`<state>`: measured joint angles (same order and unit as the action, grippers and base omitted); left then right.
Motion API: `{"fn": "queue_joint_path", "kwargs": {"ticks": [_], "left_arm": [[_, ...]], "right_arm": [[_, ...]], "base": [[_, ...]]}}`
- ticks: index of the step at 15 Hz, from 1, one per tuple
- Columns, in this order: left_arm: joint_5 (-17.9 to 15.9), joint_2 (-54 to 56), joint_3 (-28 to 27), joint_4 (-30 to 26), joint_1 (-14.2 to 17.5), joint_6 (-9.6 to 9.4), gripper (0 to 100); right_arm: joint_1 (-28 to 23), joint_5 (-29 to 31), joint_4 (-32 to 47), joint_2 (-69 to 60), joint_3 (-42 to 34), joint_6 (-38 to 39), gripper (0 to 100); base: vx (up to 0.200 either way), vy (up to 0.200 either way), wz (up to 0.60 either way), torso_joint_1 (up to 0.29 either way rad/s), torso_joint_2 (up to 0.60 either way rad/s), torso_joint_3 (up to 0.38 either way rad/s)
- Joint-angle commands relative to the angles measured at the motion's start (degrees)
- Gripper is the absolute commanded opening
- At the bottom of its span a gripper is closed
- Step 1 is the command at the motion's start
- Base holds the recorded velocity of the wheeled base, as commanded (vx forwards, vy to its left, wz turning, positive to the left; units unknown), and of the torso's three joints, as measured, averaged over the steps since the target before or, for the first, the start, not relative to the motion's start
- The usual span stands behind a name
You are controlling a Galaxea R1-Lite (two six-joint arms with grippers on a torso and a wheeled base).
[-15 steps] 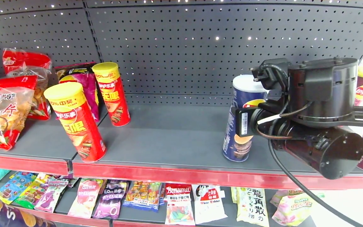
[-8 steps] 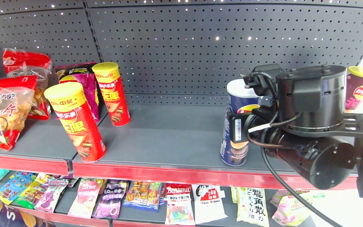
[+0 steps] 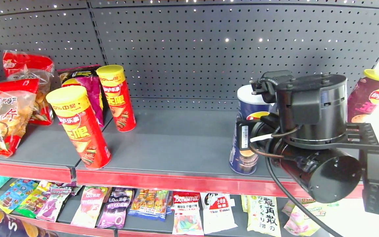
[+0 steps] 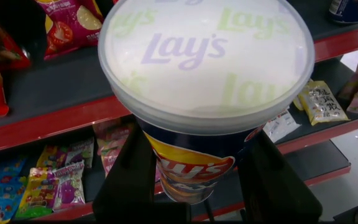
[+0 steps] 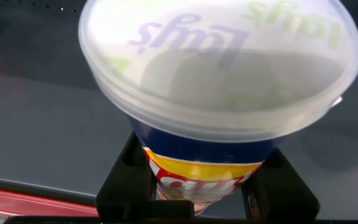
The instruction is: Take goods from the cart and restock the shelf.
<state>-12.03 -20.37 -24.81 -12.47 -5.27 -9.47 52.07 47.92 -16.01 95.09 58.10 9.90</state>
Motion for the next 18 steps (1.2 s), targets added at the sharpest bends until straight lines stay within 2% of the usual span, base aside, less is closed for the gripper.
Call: {"fn": "queue_joint_path", "kwargs": {"ticks": [1, 18], "left_arm": [[-0.01, -0.02, 0.02, -0.01, -0.01, -0.02, 0], [-0.1, -0.02, 0.46, -0.01, -0.01, -0.02, 0]], "right_arm": [[0.14, 0.15, -0.08, 0.54, 0.35, 0.12, 0], [2.07, 0.24, 0.19, 0.89, -1.06, 0.82, 0]], "base": [[0.0, 0.0, 0.0, 0.0, 0.0, 0.0], [0.0, 0.0, 0.0, 0.0, 0.0, 0.0]]}}
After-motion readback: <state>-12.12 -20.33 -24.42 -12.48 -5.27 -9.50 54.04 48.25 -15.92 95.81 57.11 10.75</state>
